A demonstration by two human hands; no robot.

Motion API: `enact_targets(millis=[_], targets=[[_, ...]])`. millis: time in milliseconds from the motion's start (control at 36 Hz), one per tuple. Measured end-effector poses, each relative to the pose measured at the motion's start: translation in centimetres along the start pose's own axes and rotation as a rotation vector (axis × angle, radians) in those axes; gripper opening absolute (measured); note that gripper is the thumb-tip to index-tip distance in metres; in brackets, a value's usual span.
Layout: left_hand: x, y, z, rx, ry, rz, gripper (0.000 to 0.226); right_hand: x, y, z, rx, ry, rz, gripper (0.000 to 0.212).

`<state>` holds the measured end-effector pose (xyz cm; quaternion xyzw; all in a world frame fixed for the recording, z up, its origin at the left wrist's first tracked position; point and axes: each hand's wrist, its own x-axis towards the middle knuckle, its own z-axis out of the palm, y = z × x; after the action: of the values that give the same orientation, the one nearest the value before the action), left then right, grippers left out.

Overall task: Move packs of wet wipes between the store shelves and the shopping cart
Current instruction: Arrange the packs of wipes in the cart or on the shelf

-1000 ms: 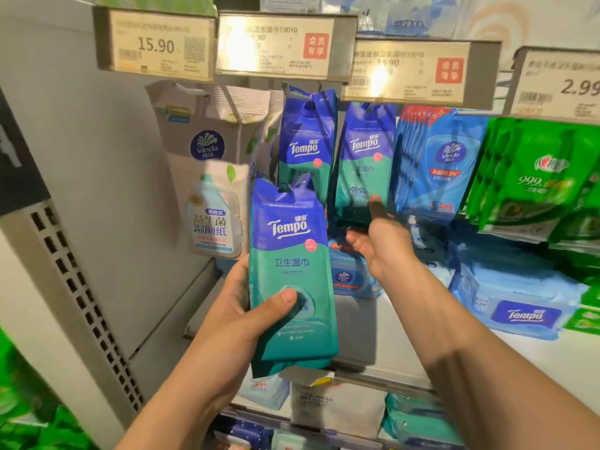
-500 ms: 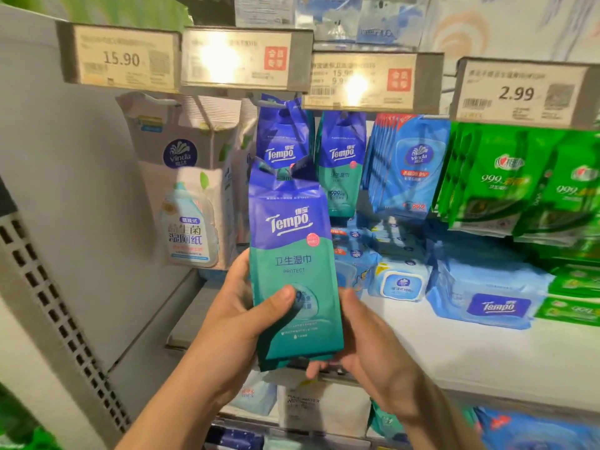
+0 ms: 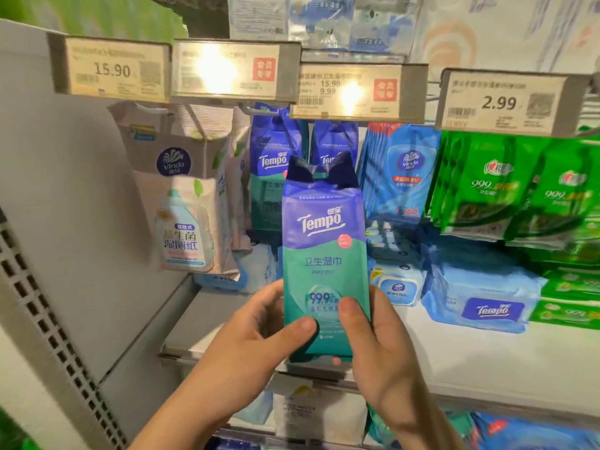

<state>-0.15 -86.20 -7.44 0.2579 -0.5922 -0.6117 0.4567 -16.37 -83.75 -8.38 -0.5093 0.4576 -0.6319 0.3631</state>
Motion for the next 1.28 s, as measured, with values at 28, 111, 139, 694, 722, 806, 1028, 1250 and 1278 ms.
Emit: enact_targets(millis=[28,111,139,694,722,806,1028,1250,1278], targets=[[0.1,0.4,0.1,-0.005,-0.011,0.020,0.049,0.1,-0.3,-0.1,-0.016,-0.004,-0.027,0.030],[0.2,1.8,0.5,0.010,-0.040,0.101,0.051,0.3,-1.7,-0.4,-0.046,-0.031,-0.135,0.044],[0.3,2.1,0.7,0.022,-0.044,0.126,0.049,0.4,-2.2,-0.5,-0.052,-0.039,-0.164,0.043],[3.4,2.2,1.1,0.143,-0.038,0.149,0.056,3.1,-3.0,-0.8,-0.031,0.019,-0.082,0.017],[3.5,2.0,1.0,0.140,-0.037,0.142,0.056,3.2,-2.9,-0.8,-0.035,0.018,-0.074,0.016],[4.0,1.1,0.6,0.139,-0.022,0.127,0.056,3.3,-2.5,-0.8,-0.035,0.007,-0.057,0.014],[4.7,-0.9,-0.1,0.308,0.165,0.059,0.051,3.7,0.7,-0.8,-0.045,-0.018,0.016,0.036],[7.5,-0.3,0.0,0.407,0.233,-0.002,0.041,6.3,0.5,-0.3,-0.028,0.058,0.132,0.034],[8.0,-0.2,-0.1,0.405,0.234,-0.006,0.040,6.8,0.5,-0.2,-0.027,0.063,0.149,0.033]])
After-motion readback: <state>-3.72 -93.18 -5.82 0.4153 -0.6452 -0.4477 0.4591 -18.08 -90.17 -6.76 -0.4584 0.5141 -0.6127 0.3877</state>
